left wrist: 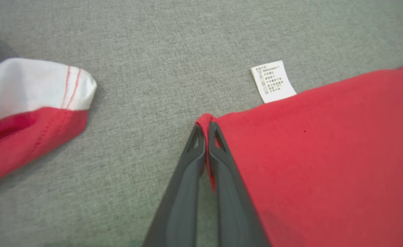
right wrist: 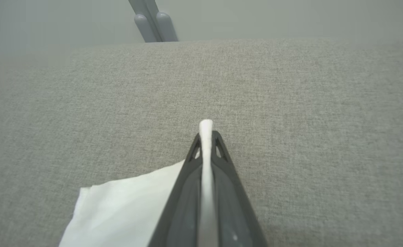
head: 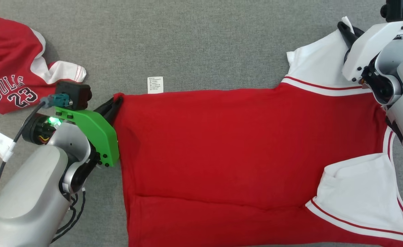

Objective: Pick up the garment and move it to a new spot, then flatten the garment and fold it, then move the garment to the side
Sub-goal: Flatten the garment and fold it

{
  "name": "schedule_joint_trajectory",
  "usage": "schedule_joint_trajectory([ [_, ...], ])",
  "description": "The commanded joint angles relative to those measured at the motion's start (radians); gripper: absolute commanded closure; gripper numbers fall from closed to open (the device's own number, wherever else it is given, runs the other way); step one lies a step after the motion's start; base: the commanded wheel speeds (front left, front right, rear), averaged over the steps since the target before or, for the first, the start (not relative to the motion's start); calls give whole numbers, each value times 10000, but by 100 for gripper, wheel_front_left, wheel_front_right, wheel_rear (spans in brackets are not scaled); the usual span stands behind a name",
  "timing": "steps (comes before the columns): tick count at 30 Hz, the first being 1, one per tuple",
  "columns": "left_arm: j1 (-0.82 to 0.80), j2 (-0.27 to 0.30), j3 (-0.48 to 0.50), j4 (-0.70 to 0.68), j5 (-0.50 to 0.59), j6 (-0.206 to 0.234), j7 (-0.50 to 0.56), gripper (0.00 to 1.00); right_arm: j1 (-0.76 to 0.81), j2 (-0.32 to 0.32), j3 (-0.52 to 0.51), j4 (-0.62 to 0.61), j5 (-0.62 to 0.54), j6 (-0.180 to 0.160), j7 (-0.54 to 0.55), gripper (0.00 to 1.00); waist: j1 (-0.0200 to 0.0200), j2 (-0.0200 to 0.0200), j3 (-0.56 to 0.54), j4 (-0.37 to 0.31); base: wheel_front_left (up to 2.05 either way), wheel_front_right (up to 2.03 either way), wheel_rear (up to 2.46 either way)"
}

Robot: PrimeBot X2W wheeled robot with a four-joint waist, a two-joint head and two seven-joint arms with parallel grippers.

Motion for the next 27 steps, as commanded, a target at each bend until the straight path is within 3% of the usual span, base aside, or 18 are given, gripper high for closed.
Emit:
schedule_joint_trajectory([
  [1, -269, 71, 33, 112, -116, -87, 60, 100, -185, -29, 29, 110, 14, 1, -207, 100, -1, 0, -137, -9, 0, 0, 0],
  [14, -938, -68, -95, 1508, -582, -811, 598, 100, -161, 135, 802, 427, 361, 1, -1788, 100, -1, 0, -1172, -345, 0, 0, 0],
  [20, -665, 143, -270, 1831, -1261, -1136, 1486, 100, 386, -119, 1561, -13, 1103, 1, -1406, 100, -1, 0, -1959, -559, 0, 0, 0],
  [27, -76, 613, -640, 1470, -2239, -1309, 3047, 100, 1370, -891, 2455, -879, 2012, 1, -551, 100, -1, 0, -2856, -724, 0, 0, 0],
])
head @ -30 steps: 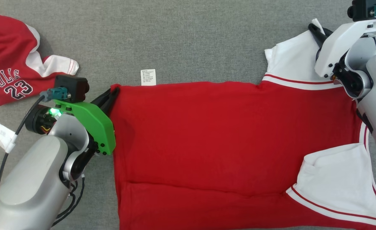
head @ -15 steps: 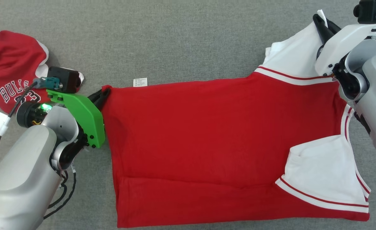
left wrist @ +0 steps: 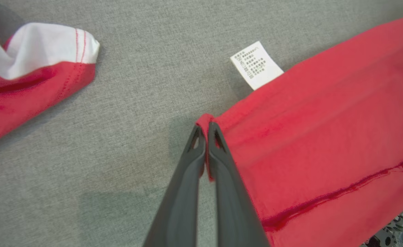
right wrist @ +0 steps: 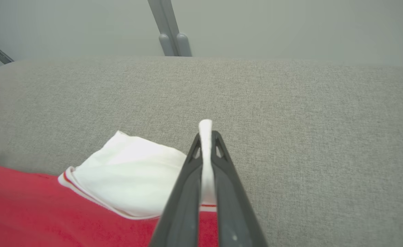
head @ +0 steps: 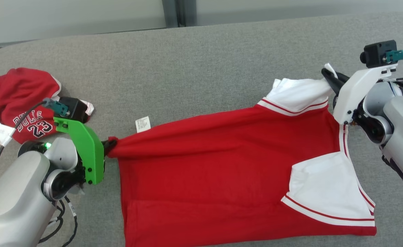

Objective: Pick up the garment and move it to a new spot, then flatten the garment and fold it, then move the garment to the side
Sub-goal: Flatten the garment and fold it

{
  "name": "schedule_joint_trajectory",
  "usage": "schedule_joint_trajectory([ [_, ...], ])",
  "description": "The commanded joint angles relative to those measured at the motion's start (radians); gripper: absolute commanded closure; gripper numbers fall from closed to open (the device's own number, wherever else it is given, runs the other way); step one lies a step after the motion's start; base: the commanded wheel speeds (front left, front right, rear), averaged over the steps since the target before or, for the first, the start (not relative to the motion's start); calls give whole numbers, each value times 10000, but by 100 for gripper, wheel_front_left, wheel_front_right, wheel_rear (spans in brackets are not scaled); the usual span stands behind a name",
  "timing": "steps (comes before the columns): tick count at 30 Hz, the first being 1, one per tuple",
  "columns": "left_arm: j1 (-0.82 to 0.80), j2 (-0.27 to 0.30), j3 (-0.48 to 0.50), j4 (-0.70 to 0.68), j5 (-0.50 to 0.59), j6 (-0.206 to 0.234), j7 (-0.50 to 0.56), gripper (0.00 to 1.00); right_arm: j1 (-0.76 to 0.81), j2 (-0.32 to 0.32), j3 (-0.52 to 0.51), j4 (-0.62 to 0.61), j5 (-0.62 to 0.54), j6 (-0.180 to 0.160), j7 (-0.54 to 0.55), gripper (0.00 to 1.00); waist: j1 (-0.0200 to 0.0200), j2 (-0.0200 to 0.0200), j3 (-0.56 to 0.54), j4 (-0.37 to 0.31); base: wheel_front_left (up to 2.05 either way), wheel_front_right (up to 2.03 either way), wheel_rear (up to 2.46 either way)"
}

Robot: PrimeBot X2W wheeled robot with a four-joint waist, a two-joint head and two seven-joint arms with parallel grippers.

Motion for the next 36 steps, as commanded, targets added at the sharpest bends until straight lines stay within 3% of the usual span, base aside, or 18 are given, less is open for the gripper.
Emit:
schedule_joint_trajectory([
  [1, 256, 156, -85, -95, -199, -34, 263, 100, 274, -165, 126, -162, 190, 1, 146, 100, 0, 0, -574, -205, 0, 0, 0],
  [9, 809, 791, -340, -586, -657, -78, 1065, 100, 1156, -968, 711, -1048, 810, 1, 959, 100, 0, 0, -1132, -397, 0, 0, 0],
  [22, 1652, 1099, -739, -1418, -868, 134, 1700, 100, 2727, -2045, 973, -2523, 1967, 1, 3117, 100, 0, 0, -1581, -572, 0, 0, 0],
  [34, 1978, 1096, -904, -1634, -1071, 275, 1946, 100, 3748, -2011, 631, -2886, 1928, 1, 4142, 100, 0, 0, -1574, -677, 0, 0, 0],
  [36, 2072, 1092, -945, -1612, -1143, 281, 2005, 100, 3879, -1929, 531, -2832, 1855, 1, 4204, 63, 0, 0, -1576, -685, 0, 0, 0],
])
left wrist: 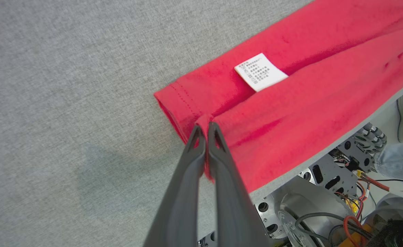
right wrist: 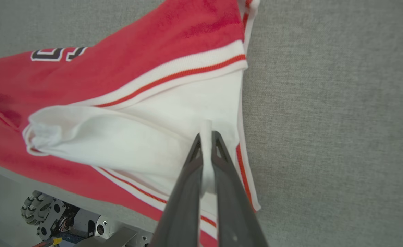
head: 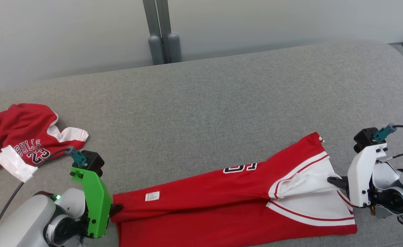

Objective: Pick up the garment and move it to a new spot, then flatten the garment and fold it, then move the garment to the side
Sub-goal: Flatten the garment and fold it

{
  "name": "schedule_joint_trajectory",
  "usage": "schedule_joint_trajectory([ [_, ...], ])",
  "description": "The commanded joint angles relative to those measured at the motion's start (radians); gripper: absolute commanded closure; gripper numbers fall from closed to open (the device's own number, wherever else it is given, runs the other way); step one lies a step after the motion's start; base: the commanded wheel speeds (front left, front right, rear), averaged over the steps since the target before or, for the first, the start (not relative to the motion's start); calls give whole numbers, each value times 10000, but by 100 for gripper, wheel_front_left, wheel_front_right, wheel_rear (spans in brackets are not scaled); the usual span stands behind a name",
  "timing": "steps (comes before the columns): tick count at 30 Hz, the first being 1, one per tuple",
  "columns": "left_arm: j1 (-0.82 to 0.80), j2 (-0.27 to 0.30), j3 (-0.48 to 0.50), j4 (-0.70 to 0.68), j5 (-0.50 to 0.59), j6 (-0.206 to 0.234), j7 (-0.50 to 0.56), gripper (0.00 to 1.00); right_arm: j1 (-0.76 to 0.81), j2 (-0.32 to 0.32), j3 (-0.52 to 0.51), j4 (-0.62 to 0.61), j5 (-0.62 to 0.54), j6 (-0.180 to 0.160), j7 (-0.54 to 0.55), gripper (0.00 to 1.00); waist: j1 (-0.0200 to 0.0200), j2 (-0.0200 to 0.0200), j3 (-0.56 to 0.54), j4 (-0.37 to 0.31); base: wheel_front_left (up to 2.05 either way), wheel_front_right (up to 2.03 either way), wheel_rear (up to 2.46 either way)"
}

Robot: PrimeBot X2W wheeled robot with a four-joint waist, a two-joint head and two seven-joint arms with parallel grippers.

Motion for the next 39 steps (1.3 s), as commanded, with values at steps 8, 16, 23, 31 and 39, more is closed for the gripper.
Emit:
schedule_joint_trajectory([
  [8, 344, 125, 96, -56, -362, 23, 17, 0, 579, 319, -646, 169, -283, 1, 135, 0, 0, -1, -75, 14, 0, 0, 0],
  [16, 304, 351, 871, -825, -44, 197, -1517, 0, 998, 341, -1937, -450, -462, 1, -1110, 0, 0, -1, -257, 86, 0, 0, 0],
  [23, 994, 410, 1849, -1571, 1190, 1250, -4596, 0, 1655, 841, -3490, -1040, -1532, 3, -4148, 0, 0, -1, -408, 172, 0, 0, 0],
  [31, 2475, -172, 3208, -2005, 2212, 2983, -8811, 0, 2746, 1993, -5463, -1154, -2850, 3, -6846, 0, 0, -1, -469, 323, 0, 0, 0],
  [39, 3978, -991, 4016, -1902, 3164, 3786, -10210, 0, 3995, 3420, -7134, -842, -4292, 3, -7521, 0, 0, -1, -553, 497, 0, 0, 0],
])
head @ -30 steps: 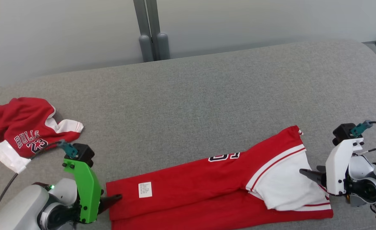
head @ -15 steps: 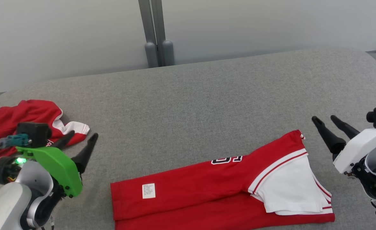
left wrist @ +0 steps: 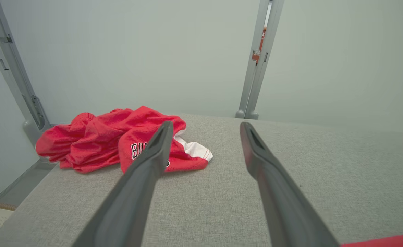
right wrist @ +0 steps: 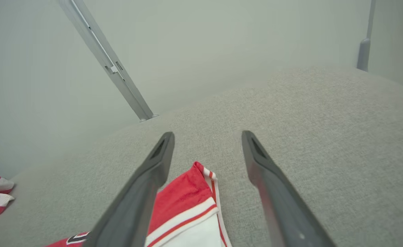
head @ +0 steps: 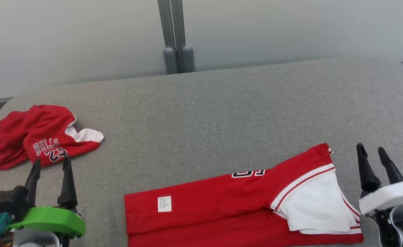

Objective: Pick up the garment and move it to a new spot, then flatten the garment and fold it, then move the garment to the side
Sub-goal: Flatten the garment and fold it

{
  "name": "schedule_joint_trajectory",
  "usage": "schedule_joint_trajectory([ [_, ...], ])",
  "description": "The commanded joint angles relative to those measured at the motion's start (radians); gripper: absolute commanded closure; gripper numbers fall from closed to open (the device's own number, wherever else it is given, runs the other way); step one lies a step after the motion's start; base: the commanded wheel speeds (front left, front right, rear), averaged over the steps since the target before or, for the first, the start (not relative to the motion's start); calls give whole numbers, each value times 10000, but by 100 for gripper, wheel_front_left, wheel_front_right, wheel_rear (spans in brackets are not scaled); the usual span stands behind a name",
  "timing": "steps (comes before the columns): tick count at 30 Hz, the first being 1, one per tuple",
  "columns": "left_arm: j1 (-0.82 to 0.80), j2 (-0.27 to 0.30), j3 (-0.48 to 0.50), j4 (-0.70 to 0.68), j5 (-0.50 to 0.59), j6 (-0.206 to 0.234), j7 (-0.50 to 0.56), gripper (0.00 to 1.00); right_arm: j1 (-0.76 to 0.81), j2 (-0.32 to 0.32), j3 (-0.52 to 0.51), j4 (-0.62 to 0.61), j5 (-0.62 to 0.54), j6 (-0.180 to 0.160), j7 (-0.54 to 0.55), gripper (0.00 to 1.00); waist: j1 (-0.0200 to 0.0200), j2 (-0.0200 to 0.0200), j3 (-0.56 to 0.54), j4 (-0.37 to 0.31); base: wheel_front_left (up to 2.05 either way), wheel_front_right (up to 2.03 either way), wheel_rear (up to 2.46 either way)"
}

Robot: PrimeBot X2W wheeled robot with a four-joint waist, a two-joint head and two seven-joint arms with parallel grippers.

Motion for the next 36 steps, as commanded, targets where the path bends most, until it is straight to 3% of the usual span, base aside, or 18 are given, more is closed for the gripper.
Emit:
schedule_joint_trajectory([
  [1, 356, -245, 264, -161, 336, 103, -80, 0, 396, 177, -231, 2, -320, 5, -78, 0, 0, 0, -44, 61, 0, 0, 0],
  [3, 726, -683, 724, -434, 810, 110, -70, 0, 748, 448, -451, -10, -594, 5, -92, 0, 0, 0, -44, 91, 0, 0, 0],
  [7, 1284, -1495, 1443, -687, 1522, -286, -75, 0, 1064, 630, -576, 98, -887, 5, 157, 0, 0, 0, 29, 117, 0, 0, 0],
  [13, 1300, -2122, 1984, -489, 2147, -1059, -78, 0, 821, 758, -473, 312, -1070, 5, 924, 0, 0, 0, 43, 98, 0, 0, 0],
  [21, 953, -2557, 2078, 75, 2467, -1798, -72, 0, -184, 688, 51, 1818, -1244, 5, 2779, 0, 0, 0, 249, 192, 0, 0, 0],
  [31, 646, -2785, 2069, 495, 2681, -2178, -72, 0, -894, 706, 603, 3520, -726, 5, 4320, 0, 0, 0, 446, 643, 0, 0, 0],
  [33, 644, -2842, 2058, 535, 2719, -2205, -72, 0, -848, 737, 840, 3583, -551, 6, 4533, 43, 0, 0, 440, 712, 0, 0, 0],
  [34, 659, -2847, 2064, 556, 2729, -2211, -72, 0, -850, 742, 939, 3514, -435, 10, 4477, 80, 0, 0, 437, 737, 0, 0, 0],
  [35, 659, -2850, 2076, 575, 2731, -2230, -73, 0, -850, 753, 1002, 3462, -327, 20, 4417, 100, 0, 0, 435, 755, 0, 0, 0],
  [36, 651, -2863, 2095, 603, 2744, -2254, -73, 0, -846, 734, 1131, 3391, -245, 22, 4382, 100, 0, 0, 428, 774, 0, 0, 0],
])
